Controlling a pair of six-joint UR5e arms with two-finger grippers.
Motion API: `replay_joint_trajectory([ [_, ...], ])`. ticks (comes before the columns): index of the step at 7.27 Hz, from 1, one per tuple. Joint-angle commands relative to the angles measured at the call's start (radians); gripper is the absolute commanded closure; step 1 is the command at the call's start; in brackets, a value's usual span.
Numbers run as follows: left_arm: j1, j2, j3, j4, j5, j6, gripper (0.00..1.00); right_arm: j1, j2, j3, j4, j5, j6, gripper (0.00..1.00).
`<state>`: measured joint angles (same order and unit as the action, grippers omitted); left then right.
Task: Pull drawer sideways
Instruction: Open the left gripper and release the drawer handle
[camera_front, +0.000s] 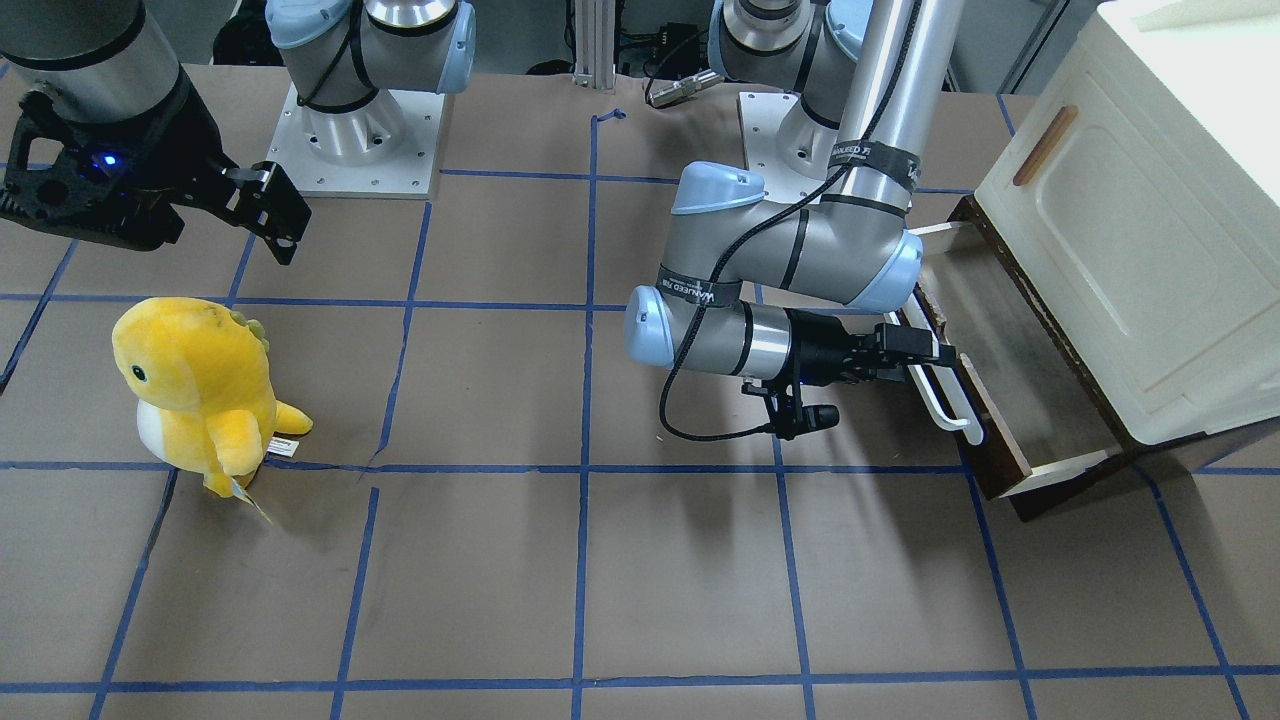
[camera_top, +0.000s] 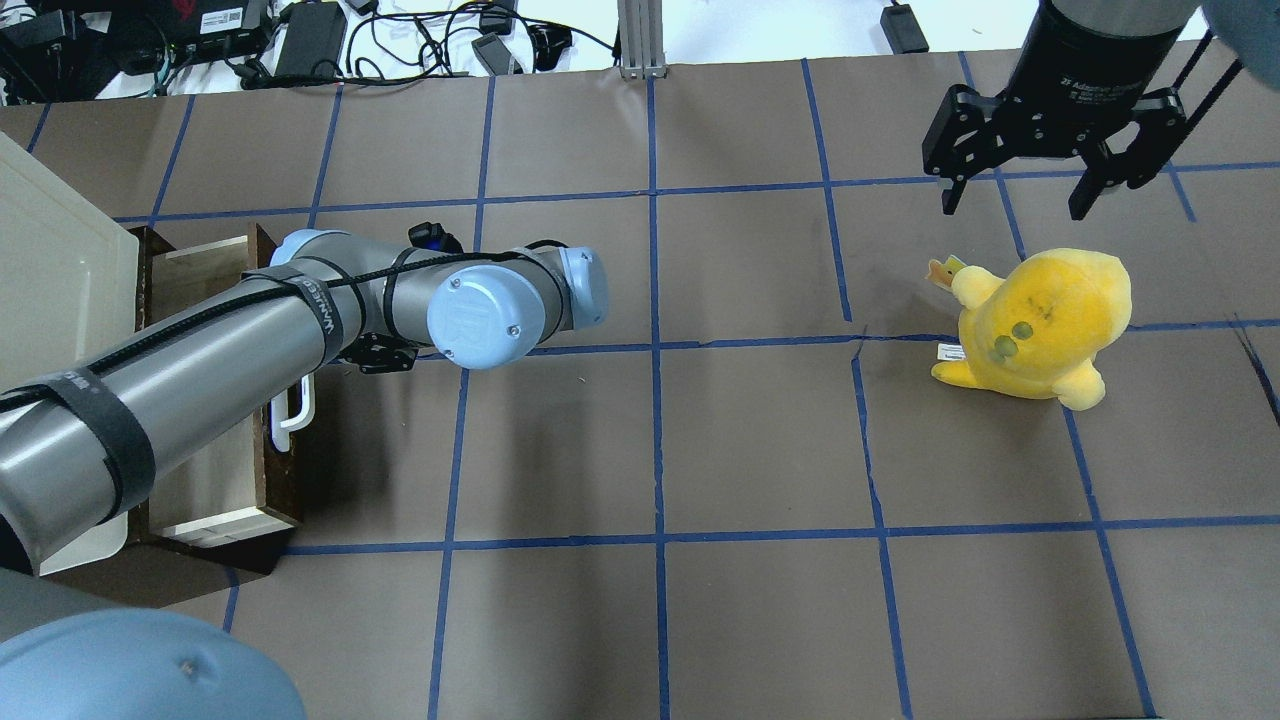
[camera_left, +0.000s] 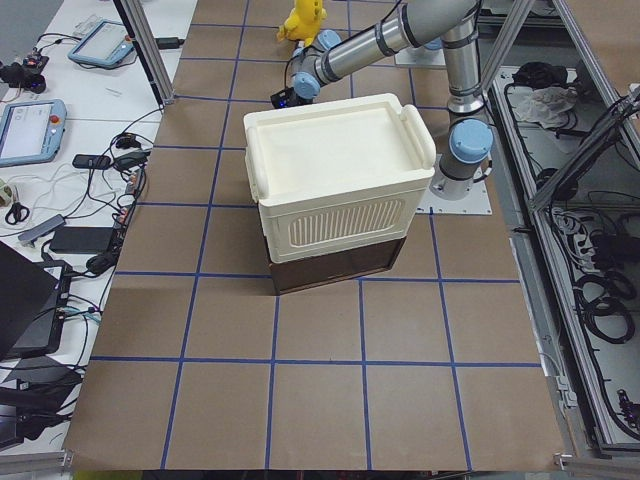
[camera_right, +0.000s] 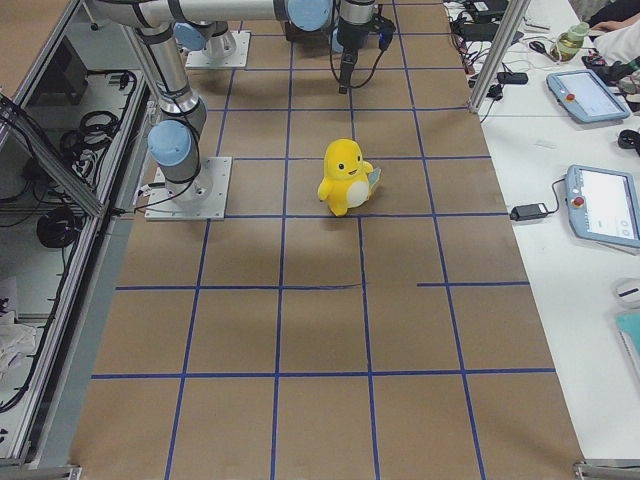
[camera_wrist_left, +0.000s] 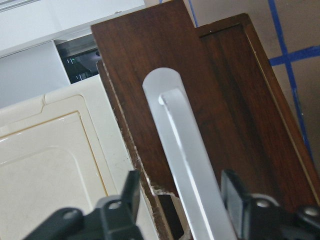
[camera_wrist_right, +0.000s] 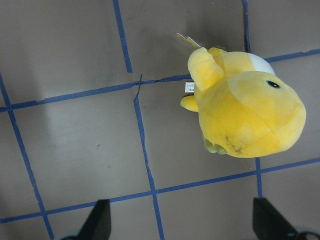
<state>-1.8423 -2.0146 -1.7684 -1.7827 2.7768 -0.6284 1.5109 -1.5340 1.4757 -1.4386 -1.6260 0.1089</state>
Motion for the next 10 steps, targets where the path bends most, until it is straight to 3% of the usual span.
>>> replay_joint_trajectory([
  [1,-0.003,0.039,0.078,0.003,-0.161,0.092,0.0,0.0,0.0,0.0,0.0,0.0,0.0,0.0],
  [4,0.015,0.131,0.131,0.159,-0.498,0.31,0.0,-0.001,0.0,0.0,0.0,0.0,0.0,0.0],
  [6,0.073,0.212,0.194,0.189,-0.821,0.345,0.0,0.0,0.0,0.0,0.0,0.0,0.0,0.0],
  [8,0.089,0.287,0.227,0.187,-0.972,0.349,0.0,0.0,0.0,0.0,0.0,0.0,0.0,0.0],
  [10,0.118,0.361,0.234,0.186,-1.064,0.378,0.0,0.0,0.0,0.0,0.0,0.0,0.0,0.0],
])
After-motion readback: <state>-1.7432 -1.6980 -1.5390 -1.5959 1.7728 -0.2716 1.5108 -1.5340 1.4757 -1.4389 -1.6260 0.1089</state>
